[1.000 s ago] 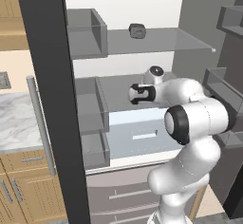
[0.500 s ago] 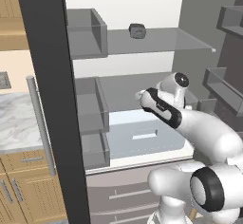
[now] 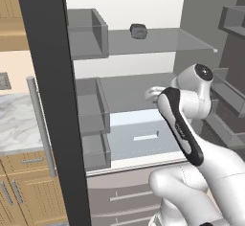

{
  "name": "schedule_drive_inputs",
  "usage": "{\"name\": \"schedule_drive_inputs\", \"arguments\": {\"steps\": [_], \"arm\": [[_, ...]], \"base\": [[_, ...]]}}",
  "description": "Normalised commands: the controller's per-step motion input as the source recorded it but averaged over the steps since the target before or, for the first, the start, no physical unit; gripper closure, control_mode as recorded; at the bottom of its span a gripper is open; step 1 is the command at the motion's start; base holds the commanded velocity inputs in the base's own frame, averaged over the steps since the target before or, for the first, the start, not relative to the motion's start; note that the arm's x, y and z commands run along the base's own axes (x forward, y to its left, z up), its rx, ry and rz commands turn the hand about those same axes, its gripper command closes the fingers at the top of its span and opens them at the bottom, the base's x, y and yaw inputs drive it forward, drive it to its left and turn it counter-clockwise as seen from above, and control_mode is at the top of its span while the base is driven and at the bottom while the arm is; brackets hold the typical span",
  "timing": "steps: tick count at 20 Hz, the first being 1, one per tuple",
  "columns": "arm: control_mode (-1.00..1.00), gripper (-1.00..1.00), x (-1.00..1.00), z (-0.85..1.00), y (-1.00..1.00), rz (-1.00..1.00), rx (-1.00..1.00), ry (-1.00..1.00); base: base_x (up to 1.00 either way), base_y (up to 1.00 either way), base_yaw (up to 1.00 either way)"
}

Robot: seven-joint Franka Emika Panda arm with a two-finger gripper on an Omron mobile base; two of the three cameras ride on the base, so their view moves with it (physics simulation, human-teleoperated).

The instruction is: Take the chicken drumstick from the fridge and place it on the digital scale on the counter by the fridge. Wait a few seconds for a reading, then move it to the plate on the dining counter.

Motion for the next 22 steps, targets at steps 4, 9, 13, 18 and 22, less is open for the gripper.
{"name": "schedule_drive_inputs", "arguments": {"steps": [4,9,13,18,22], "arm": [[-1.0,1.0,-1.0,0.44,0.0,-0.04,-0.02,0.17],[-1.0,1.0,-0.94,0.32,0.0,-0.03,-0.09,0.18],[-1.0,1.0,-0.46,0.2,0.0,0.0,-0.17,0.17],[-1.0,1.0,-0.11,0.01,0.01,-0.02,-0.07,0.04],[1.0,1.0,-0.23,0.0,0.0,-0.03,0.0,0.0]], "base": [[0.0,0.0,0.0],[0.0,0.0,0.0],[0.0,0.0,0.0],[0.0,0.0,0.0],[-0.41,0.0,-0.03]]}}
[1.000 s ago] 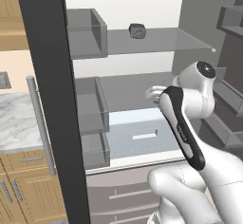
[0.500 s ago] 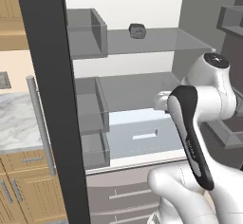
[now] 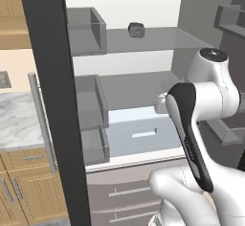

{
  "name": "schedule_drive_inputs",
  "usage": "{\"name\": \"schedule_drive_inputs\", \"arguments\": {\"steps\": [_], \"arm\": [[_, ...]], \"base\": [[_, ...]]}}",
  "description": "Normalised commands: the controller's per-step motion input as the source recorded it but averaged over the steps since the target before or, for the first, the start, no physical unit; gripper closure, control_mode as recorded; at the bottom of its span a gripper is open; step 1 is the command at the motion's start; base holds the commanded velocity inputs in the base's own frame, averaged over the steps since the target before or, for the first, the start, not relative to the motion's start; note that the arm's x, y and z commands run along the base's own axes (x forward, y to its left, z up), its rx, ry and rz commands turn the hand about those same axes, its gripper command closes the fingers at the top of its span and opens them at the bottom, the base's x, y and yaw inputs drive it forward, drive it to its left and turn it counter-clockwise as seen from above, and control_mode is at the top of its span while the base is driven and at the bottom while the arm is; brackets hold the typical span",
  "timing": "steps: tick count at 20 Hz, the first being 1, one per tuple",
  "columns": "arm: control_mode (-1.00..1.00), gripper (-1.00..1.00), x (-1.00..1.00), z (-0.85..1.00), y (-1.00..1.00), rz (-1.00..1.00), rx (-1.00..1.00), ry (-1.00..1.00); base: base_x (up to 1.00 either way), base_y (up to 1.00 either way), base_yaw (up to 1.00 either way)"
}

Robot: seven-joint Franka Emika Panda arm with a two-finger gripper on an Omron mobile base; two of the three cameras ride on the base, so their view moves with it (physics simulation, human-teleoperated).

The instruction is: Take the chicken drumstick from the fridge and place it on the digital scale on the counter by the fridge. Wait a few seconds for a reading, then move it to the plate on the dining counter.

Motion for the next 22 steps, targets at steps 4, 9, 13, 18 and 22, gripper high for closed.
{"name": "schedule_drive_inputs", "arguments": {"steps": [4,9,13,18,22], "arm": [[1.0,1.0,0.0,0.0,0.0,0.0,0.0,0.0],[1.0,1.0,0.0,0.0,0.0,0.0,0.0,0.0],[1.0,1.0,0.0,0.0,0.0,0.0,0.0,0.0],[1.0,1.0,0.0,0.0,0.0,0.0,0.0,0.0],[1.0,1.0,0.0,0.0,0.0,0.0,0.0,0.0]], "base": [[-1.0,0.0,-0.07],[-1.0,0.05,-0.09],[-1.0,0.41,-0.04],[-0.47,0.97,0.0],[-0.02,1.0,-0.01]]}}
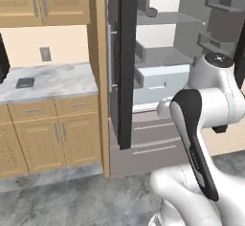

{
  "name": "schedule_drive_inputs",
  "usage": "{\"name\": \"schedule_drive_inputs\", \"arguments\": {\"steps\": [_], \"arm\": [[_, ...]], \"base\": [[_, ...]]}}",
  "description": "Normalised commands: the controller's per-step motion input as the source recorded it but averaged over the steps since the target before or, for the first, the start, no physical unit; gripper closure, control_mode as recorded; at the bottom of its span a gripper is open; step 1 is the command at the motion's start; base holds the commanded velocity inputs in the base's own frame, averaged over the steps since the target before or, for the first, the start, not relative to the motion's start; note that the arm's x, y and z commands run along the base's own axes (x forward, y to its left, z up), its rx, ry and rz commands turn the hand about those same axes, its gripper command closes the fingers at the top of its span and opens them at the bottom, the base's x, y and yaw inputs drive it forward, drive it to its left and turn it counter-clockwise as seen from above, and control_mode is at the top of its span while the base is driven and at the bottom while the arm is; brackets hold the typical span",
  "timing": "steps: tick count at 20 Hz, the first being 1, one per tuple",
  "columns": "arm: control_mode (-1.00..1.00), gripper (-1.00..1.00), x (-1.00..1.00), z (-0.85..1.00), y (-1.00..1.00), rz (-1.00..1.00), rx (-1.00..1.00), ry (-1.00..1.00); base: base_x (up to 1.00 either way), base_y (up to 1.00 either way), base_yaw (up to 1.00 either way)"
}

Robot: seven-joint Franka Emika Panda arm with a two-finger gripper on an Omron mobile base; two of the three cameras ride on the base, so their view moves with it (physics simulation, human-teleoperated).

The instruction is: Take the chicken drumstick from the fridge and place it on the digital scale on the counter by the fridge. Wait a few seconds for a reading, then move it to the plate on the dining counter.

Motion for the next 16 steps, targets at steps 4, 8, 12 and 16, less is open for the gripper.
{"name": "schedule_drive_inputs", "arguments": {"steps": [4,8,12,16], "arm": [[1.0,1.0,0.0,0.0,0.0,0.0,0.0,0.0],[1.0,1.0,0.0,0.0,0.0,0.0,0.0,0.0],[1.0,1.0,0.0,0.0,0.0,0.0,0.0,0.0],[1.0,1.0,0.0,0.0,0.0,0.0,0.0,0.0]], "base": [[0.0,1.0,-0.04],[0.09,1.0,-0.07],[0.32,1.0,-0.05],[0.69,1.0,-0.06]]}}
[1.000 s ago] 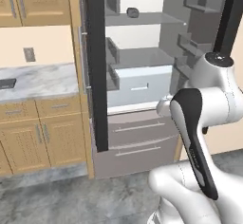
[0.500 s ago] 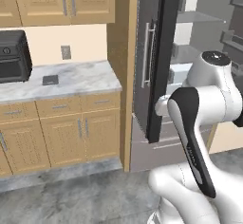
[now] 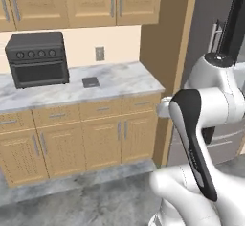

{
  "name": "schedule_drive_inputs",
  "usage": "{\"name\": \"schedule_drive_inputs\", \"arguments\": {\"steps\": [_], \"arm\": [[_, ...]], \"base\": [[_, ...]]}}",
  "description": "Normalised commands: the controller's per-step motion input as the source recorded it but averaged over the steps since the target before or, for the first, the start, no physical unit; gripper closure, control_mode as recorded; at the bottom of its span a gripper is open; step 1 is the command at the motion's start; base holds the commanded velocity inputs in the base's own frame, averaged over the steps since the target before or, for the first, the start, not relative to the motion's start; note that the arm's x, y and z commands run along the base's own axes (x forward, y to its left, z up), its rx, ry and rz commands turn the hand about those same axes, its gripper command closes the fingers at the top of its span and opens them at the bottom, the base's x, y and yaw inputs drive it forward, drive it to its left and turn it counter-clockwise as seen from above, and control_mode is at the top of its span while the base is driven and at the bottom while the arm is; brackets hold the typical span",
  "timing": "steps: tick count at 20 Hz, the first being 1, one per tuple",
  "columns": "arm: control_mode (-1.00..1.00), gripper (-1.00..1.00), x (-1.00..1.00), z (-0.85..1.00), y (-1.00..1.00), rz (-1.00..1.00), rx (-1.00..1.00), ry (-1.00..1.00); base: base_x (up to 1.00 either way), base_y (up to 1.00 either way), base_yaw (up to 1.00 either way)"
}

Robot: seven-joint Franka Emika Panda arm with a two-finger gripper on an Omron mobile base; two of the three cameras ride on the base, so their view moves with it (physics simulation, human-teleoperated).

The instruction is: Take the chicken drumstick from the fridge and place it on the digital scale on the counter by the fridge. Wait a few seconds for a reading, then move it to the plate on the dining counter.

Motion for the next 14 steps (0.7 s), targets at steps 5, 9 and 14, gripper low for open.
{"name": "schedule_drive_inputs", "arguments": {"steps": [5,9,14], "arm": [[1.0,1.0,0.0,0.0,0.0,0.0,0.0,0.0],[1.0,1.0,0.0,0.0,0.0,0.0,0.0,0.0],[1.0,1.0,0.0,0.0,0.0,0.0,0.0,0.0]], "base": [[0.94,0.81,-0.09],[0.91,0.59,-0.06],[0.85,0.31,-0.01]]}}
